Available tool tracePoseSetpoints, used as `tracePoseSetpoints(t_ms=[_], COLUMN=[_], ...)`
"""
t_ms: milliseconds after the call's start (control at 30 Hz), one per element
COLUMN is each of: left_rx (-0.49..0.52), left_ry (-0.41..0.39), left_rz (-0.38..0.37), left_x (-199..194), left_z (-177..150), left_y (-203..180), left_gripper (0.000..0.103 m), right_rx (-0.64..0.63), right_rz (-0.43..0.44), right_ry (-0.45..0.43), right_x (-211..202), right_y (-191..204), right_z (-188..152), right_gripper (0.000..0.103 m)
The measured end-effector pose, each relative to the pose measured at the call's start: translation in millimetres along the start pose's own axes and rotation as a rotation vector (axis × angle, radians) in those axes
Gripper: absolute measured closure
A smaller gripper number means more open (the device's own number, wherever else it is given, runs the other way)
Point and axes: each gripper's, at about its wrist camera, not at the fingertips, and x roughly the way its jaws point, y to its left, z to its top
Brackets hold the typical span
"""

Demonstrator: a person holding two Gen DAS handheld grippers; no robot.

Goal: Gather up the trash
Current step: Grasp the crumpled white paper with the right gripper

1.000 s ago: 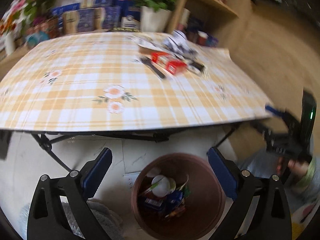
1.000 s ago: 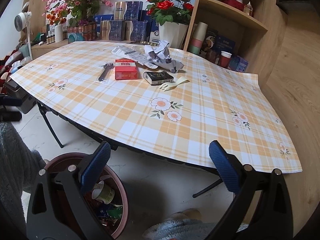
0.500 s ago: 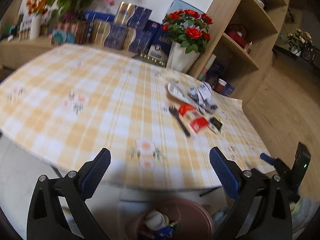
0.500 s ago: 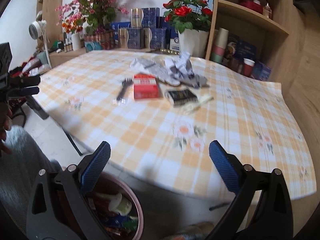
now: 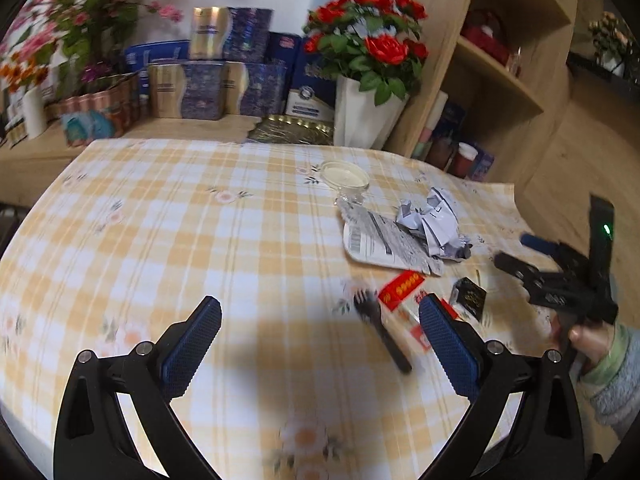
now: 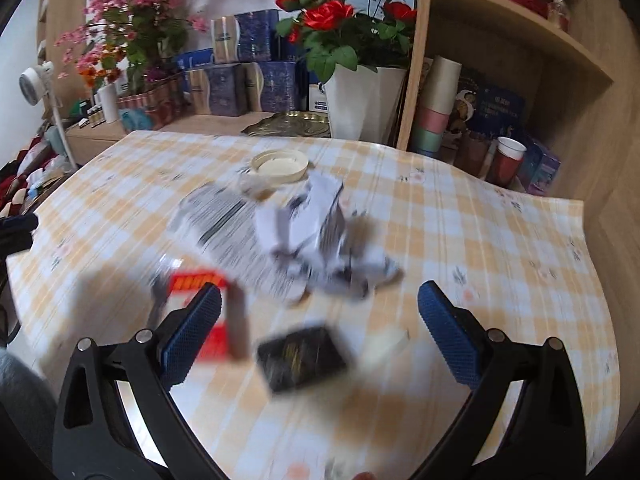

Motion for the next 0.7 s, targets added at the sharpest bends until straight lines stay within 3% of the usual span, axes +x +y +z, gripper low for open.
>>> tracePoseSetpoints(t_ms=[200, 367, 433, 467, 500, 567, 700], left_rx=[0.025, -0.006, -0.040, -0.066, -0.109, -0.166, -0.221], left_ry=[0.040, 0.082, 0.111, 0.129, 0.157, 0.194, 0.218], left_rz=[-0.051, -0.111, -0.144, -0.167, -0.198, -0.229, -0.235], left_x=[41.2, 68.9, 80.8, 86.4, 95.0, 106.5, 126.4], left_z=[32.9, 47.2, 49.1, 49.6, 50.3, 50.8, 54.1], left_y=[-4.1, -4.7, -2.9, -1.3, 1.6, 5.2, 11.0], left_gripper=[0.006, 0.006, 0.007, 0.012, 0.015, 0.024, 0.030], right_rx=[-0.007, 0.020, 0.044, 0.057, 0.062, 0.065, 0.087], right_rz=[0.046, 0.064, 0.104, 0.122, 0.130, 0.152, 0.142], right_ry=[0.097, 0.172, 0.180, 0.175, 0.165, 0.132, 0.062], right_x=[64.9, 96.6, 98.4, 96.5, 94.8, 83.4, 56.4], right_y=[3.0, 0.0, -5.0, -8.0, -10.0, -14.0, -23.6], right_z=[25.9, 23.6, 22.3, 22.2, 23.1, 24.4, 29.3], right_gripper=[0.006, 0.007, 0.023, 0.037, 0.042, 0.048, 0.054])
